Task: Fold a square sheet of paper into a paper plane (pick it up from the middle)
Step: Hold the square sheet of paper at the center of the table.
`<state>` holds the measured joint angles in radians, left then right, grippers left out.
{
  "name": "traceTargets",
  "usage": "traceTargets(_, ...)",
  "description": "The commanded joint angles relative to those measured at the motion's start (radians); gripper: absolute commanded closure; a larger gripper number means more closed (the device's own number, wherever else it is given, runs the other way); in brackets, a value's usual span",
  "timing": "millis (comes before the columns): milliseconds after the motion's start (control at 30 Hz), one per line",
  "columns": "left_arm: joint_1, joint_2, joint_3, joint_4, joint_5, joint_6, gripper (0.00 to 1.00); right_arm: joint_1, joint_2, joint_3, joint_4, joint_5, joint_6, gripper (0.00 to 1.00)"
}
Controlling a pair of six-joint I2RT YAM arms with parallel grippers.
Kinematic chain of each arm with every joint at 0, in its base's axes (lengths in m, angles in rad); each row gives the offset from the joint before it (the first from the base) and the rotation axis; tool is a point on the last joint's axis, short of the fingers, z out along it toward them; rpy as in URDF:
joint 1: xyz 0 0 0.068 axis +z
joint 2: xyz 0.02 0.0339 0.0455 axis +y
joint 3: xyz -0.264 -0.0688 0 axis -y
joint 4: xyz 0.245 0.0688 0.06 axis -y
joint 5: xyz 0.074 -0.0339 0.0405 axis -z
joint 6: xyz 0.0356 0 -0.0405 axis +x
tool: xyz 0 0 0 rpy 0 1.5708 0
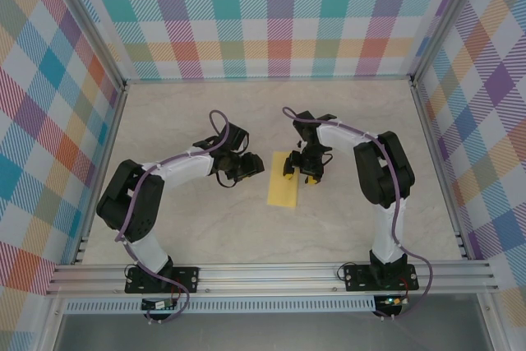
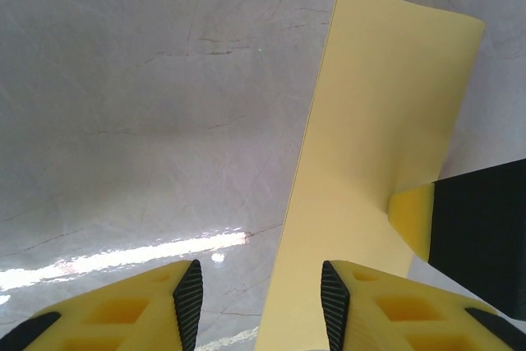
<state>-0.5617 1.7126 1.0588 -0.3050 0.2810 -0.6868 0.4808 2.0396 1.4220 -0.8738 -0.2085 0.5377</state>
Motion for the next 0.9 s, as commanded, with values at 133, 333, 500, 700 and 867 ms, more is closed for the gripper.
traceTargets(133, -0.009, 0.028, 0.04, 0.036, 0.062, 0.012, 0.6, 0.007, 0.08, -0.031, -0.018, 0.067, -0.022, 0.33)
traceTargets(333, -0.013, 0.074, 0.059, 0.089, 0.109, -0.009, 0.77, 0.008, 0.08, -0.033, -0.016, 0.075, -0.011, 0.33)
traceTargets(500, -0.031, 0.129, 0.092, 0.103, 0.121, -0.028, 1.0, 0.007, 0.078, -0.036, -0.011, 0.07, 0.002, 0.33)
traceTargets(700, -0.07, 0.191, 0.151, 0.065, 0.089, -0.021, 1.0, 0.007, 0.077, -0.038, -0.01, 0.072, 0.013, 0.33)
traceTargets(867, -0.086, 0.223, 0.168, 0.06, 0.078, -0.021, 1.0, 0.007, 0.076, -0.04, -0.011, 0.07, 0.011, 0.34)
